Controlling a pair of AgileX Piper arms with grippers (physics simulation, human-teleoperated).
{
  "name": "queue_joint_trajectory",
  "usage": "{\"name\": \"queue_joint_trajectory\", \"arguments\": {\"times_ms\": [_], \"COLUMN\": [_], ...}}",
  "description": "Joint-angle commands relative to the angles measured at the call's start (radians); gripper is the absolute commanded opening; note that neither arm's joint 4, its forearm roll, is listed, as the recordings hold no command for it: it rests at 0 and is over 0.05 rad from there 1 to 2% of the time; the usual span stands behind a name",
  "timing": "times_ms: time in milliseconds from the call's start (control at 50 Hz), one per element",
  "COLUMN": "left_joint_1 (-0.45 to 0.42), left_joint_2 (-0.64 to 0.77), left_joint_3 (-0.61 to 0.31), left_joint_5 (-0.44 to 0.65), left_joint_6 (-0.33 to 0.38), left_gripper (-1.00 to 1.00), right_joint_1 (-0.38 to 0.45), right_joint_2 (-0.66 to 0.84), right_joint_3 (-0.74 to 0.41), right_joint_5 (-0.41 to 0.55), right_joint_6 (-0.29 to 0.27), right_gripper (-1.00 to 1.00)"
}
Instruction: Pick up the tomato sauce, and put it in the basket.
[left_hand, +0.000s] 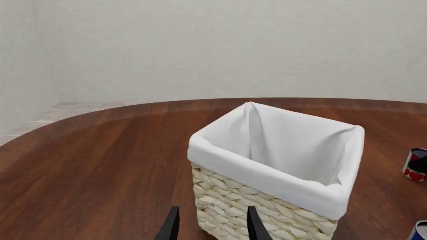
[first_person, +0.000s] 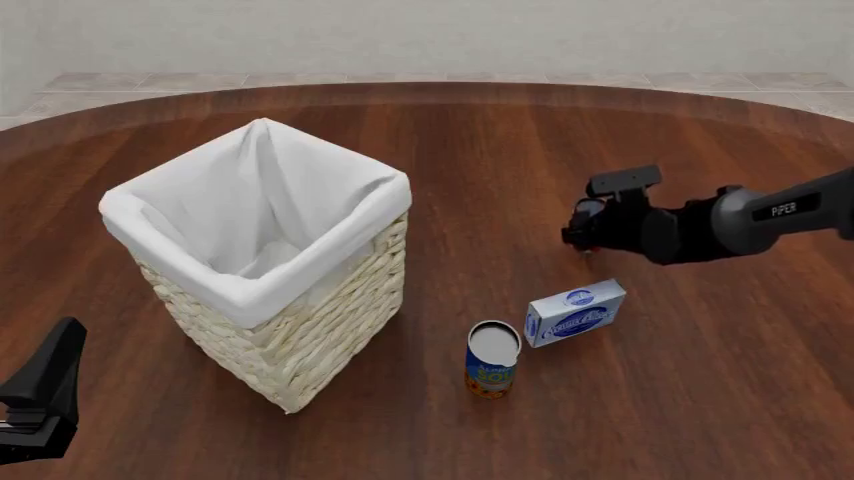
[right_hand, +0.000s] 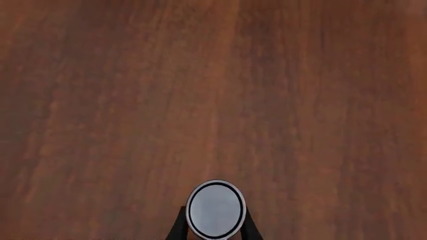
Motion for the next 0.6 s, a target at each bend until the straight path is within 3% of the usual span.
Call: {"name": "queue_joint_trajectory", "arguments": {"times_ms": [20,600], "left_joint_1": [0.000,0.000], "left_joint_2": [0.000,0.000], "left_joint_3": [0.000,0.000], "left_joint_5": [0.000,0.000], "left_joint_6": [0.000,0.000], "left_gripper": [1.00,1.00], "right_joint_1": [0.007,0.058], "right_joint_2": [-0.039,-0.210], "right_joint_3": [0.002,0.022], "right_joint_5": [0.012,0.102], "right_joint_6": [0.012,-0.014], "right_gripper": [-1.00,-1.00]}}
